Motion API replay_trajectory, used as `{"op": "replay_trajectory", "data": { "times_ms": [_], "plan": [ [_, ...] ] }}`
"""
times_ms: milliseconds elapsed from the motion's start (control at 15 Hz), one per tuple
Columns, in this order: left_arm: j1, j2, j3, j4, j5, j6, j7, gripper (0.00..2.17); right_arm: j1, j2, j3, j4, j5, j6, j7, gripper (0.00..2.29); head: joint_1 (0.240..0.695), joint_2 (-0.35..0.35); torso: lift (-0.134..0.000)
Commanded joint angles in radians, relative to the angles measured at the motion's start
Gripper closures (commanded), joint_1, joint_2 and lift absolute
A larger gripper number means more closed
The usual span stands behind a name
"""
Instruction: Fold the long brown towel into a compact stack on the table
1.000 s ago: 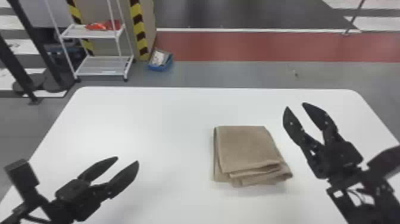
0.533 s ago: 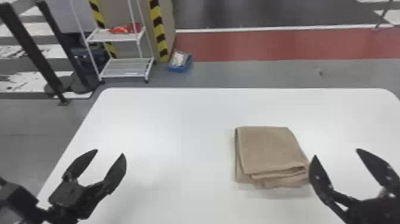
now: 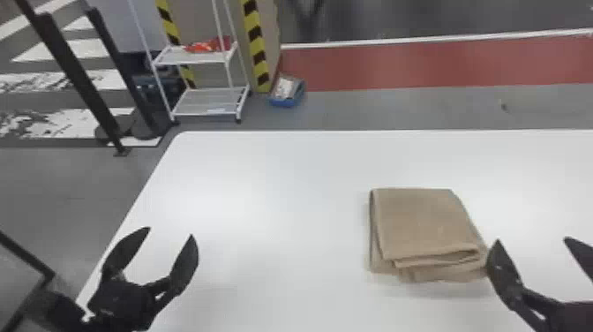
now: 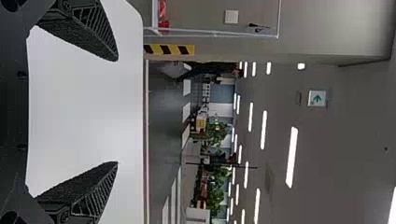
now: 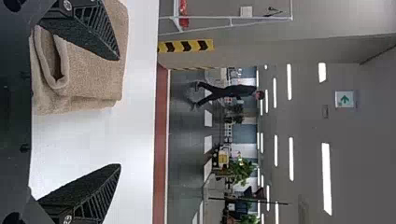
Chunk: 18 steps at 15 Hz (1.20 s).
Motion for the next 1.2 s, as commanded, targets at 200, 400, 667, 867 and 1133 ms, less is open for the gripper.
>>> {"op": "replay_trajectory", "data": {
  "times_ms": [200, 400, 667, 867, 1133],
  "plan": [
    [0.006, -0.003, 0.009, -0.040, -0.026, 0.100, -0.027, 0.09, -0.015, 0.001, 0.025, 0.007, 0.000, 0.021, 0.007, 0.07, 0.695, 0.157, -0.124],
    [0.035, -0.003, -0.020, -0.131, -0.022, 0.317, 0.105, 0.09, -0.026, 0.001, 0.035, 0.025, 0.005, 0.015, 0.010, 0.08, 0.695, 0.177, -0.124],
    [0.058, -0.003, -0.063, -0.132, -0.022, 0.207, 0.156, 0.09, -0.029, 0.001, 0.052, 0.037, 0.016, 0.000, 0.015, 0.08, 0.695, 0.182, -0.124],
    [0.063, -0.003, -0.074, -0.131, -0.025, 0.185, 0.187, 0.09, -0.034, 0.001, 0.052, 0.053, 0.017, -0.010, 0.015, 0.08, 0.695, 0.179, -0.124],
    [0.066, -0.003, -0.074, -0.129, -0.025, 0.185, 0.190, 0.09, -0.034, 0.001, 0.052, 0.060, 0.017, -0.022, 0.016, 0.08, 0.695, 0.182, -0.124]
  ]
}}
